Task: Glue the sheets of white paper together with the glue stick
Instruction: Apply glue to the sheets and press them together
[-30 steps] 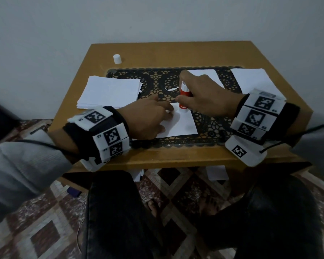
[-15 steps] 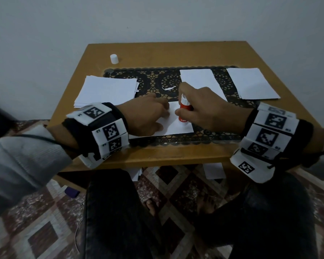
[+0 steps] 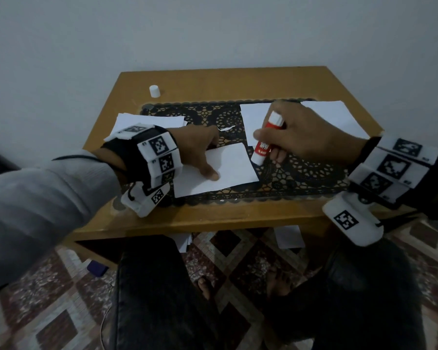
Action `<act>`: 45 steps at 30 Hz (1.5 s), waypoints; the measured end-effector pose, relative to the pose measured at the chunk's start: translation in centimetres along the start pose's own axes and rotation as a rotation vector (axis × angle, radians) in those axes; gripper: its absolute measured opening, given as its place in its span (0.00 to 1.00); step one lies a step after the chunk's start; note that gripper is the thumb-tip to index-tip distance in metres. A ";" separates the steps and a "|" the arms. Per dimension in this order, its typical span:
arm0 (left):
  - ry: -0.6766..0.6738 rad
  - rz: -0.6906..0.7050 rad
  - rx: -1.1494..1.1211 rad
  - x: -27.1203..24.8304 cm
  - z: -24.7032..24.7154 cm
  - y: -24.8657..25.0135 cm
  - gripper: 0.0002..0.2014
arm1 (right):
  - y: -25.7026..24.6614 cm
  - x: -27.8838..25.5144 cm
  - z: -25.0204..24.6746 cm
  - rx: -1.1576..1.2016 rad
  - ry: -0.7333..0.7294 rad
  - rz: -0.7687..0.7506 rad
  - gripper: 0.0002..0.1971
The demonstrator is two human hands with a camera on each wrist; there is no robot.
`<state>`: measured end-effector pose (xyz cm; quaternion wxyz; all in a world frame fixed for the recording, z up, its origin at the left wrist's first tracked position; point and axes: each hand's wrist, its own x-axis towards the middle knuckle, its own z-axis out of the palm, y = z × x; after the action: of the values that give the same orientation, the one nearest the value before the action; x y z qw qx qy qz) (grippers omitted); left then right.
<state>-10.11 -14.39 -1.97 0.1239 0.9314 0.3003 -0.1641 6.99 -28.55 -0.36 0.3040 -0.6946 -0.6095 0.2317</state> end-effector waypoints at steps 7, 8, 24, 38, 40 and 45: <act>0.004 0.022 -0.140 0.2 -0.5 0.1 0.24 | 1.1 -0.3 -0.5 0.077 0.000 0.053 0.11; 0.031 0.027 -0.162 0.2 -0.6 -0.1 0.25 | 1.2 -0.4 -0.4 0.066 0.009 0.036 0.12; 0.363 -0.167 -0.268 -3.0 0.0 -1.8 0.17 | -0.2 2.3 0.4 0.057 0.160 -0.124 0.16; 0.091 -0.115 -0.056 -3.1 1.3 -1.1 0.31 | -1.0 9.2 4.4 -0.232 0.166 -0.042 0.29; 0.088 -0.098 -0.069 -2.9 1.2 -1.2 0.32 | -1.0 9.5 4.8 -0.233 0.174 -0.065 0.30; 0.081 -0.075 -0.076 -2.6 1.3 -1.8 0.35 | -0.8 9.5 5.4 -0.187 0.187 -0.086 0.26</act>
<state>-13.43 -14.78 -2.43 0.1406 0.9201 0.3457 -0.1191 4.13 -18.37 -3.12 0.3031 -0.7115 -0.6268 0.0951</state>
